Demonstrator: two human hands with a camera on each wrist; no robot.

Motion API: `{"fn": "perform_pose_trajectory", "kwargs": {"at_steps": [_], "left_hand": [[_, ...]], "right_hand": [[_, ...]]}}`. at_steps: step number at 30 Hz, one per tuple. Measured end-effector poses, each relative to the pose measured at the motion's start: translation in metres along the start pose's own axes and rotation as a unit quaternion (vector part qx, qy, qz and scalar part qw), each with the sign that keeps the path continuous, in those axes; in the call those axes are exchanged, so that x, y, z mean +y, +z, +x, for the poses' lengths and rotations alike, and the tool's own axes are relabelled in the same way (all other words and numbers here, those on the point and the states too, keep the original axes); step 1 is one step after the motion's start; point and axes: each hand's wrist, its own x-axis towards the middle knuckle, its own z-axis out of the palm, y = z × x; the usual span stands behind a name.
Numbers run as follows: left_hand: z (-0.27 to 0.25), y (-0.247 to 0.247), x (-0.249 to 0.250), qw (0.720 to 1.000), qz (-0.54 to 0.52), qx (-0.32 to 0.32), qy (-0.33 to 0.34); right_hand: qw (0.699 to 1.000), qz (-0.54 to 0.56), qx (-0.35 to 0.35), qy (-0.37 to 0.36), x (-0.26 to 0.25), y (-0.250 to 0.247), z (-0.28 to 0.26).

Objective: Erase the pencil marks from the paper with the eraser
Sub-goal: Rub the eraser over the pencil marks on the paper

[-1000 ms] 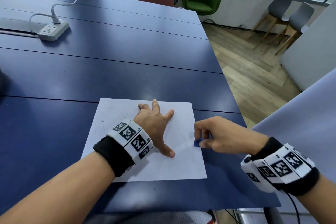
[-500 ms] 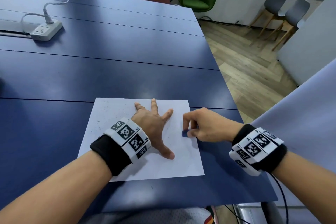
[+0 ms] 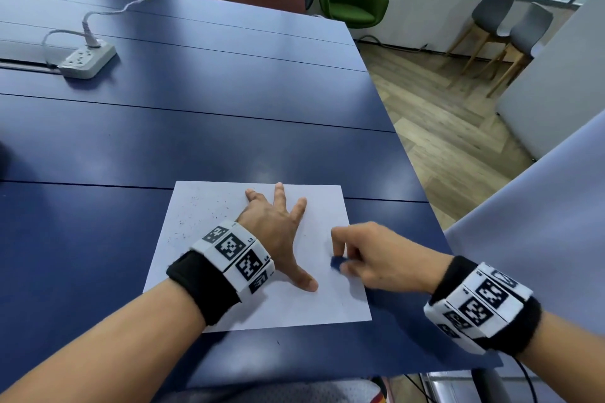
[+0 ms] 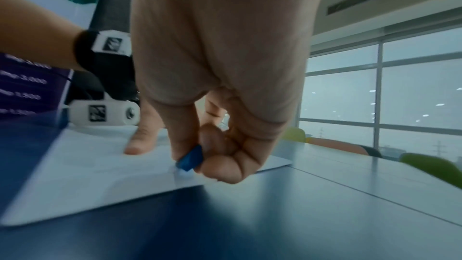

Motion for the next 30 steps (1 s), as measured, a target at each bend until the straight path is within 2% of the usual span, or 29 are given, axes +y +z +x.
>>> {"fn": "perform_pose_trajectory", "kwargs": {"at_steps": [3,10,14,19,23,25,27,30], "left_hand": [[0.000,0.000,0.000,1.000,0.009,0.010,-0.002],[0.000,0.003,-0.001,1.000,0.006,0.016,-0.006],[0.000,0.003,-0.002,1.000,0.007,0.016,-0.005],[-0.005,-0.001,0.000,1.000,0.016,0.016,-0.002],[-0.010,-0.005,0.000,1.000,0.016,0.011,0.000],[-0.012,-0.008,0.001,1.000,0.019,0.010,0.001],[-0.015,-0.009,0.001,1.000,0.022,0.008,0.004],[-0.016,-0.013,0.002,0.999,0.033,0.004,0.013]], "right_hand": [[0.998,-0.024,-0.048,-0.019,-0.010,-0.002,-0.003],[0.997,-0.063,0.041,0.027,-0.010,-0.033,0.061],[0.997,-0.032,0.058,0.035,-0.010,-0.033,0.065],[0.999,-0.025,-0.024,-0.004,-0.018,-0.018,0.051],[0.997,-0.050,0.045,0.027,-0.011,-0.040,0.078],[0.997,-0.029,0.056,0.038,-0.007,-0.043,0.084],[0.999,-0.008,0.033,0.019,-0.010,-0.034,0.076],[0.999,0.017,-0.044,-0.026,-0.020,-0.016,0.059]]}}
